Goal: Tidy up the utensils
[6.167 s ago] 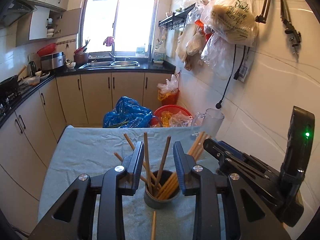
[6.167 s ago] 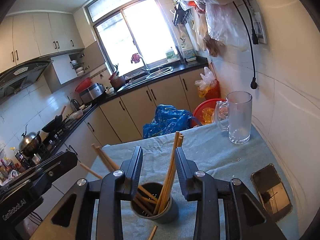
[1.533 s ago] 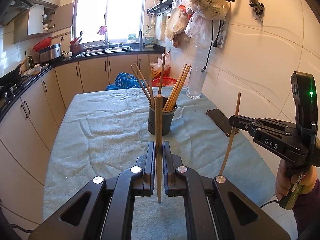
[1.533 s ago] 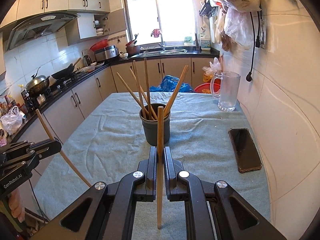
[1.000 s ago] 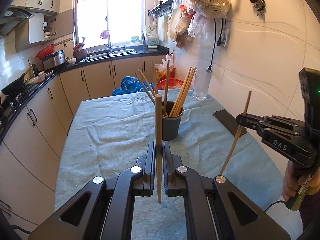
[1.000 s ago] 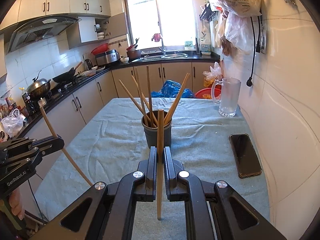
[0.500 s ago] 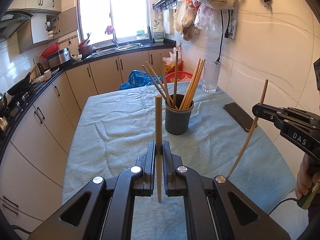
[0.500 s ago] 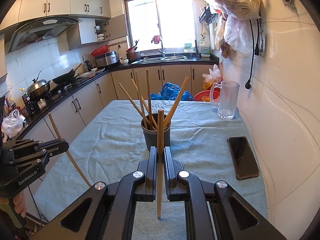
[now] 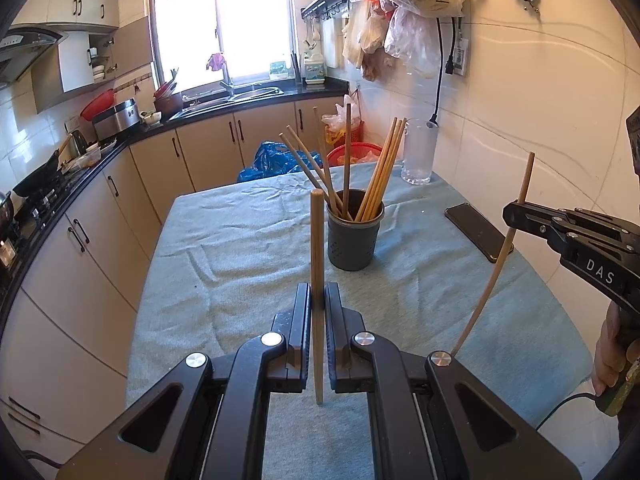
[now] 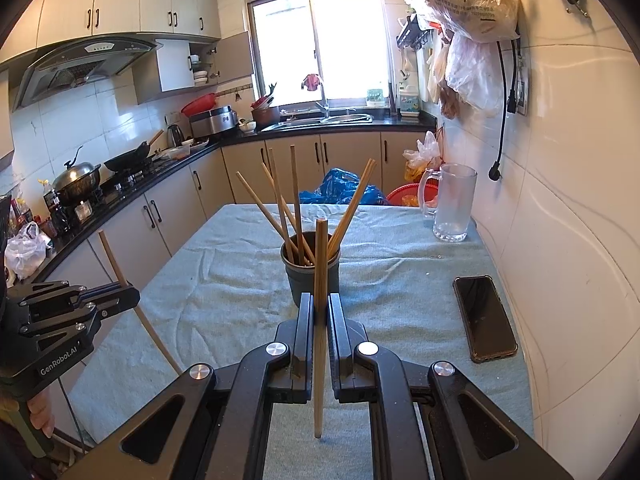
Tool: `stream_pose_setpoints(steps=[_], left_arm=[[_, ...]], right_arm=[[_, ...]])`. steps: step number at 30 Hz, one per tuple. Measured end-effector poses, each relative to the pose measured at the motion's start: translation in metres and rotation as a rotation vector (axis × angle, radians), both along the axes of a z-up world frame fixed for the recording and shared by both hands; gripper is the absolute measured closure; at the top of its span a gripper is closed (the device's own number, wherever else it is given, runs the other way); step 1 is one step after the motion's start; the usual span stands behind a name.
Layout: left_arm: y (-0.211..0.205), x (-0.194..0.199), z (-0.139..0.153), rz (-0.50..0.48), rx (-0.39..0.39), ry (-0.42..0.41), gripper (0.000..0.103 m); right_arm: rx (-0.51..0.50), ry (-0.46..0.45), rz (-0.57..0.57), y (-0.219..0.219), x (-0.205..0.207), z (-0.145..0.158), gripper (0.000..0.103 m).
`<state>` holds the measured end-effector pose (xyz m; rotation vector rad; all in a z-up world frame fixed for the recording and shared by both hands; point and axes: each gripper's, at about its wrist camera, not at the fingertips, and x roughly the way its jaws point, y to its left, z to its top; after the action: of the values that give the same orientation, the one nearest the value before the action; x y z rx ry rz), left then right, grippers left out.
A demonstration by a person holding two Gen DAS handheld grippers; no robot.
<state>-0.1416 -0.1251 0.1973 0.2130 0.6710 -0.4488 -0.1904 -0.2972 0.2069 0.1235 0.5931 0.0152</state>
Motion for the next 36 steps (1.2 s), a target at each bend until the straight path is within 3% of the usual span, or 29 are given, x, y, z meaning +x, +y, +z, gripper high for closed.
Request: stream_pose_setpoints(steps=[14, 20, 28, 32, 36], left_arm=[[-0.006, 0.015, 0.025, -0.050, -0.055, -0.023, 0.097], [-0.017, 0.032, 0.062, -0.068, -0.099, -0.077, 0.097], [-0.036, 0.070, 0.117, -0.064, -0.247, -0.168, 0.097], [-0.050, 0.098, 0.119, -0.044, -0.290, -0.178, 0.097], [-0.063, 0.127, 0.101, -0.038, -0.309, -0.128, 0.097]], right_arm=[[0.014, -0.032, -0.009, -0.008, 0.009, 0.012, 0.096], [0.032, -0.059, -0.030, -0.020, 0.028, 0.029, 0.096], [0.104, -0.188, -0.059, -0.035, 0.069, 0.080, 0.096], [0.132, -0.244, -0.077, -0.038, 0.093, 0.090, 0.096], [0.162, -0.267, -0.091, -0.039, 0.116, 0.085, 0.096]])
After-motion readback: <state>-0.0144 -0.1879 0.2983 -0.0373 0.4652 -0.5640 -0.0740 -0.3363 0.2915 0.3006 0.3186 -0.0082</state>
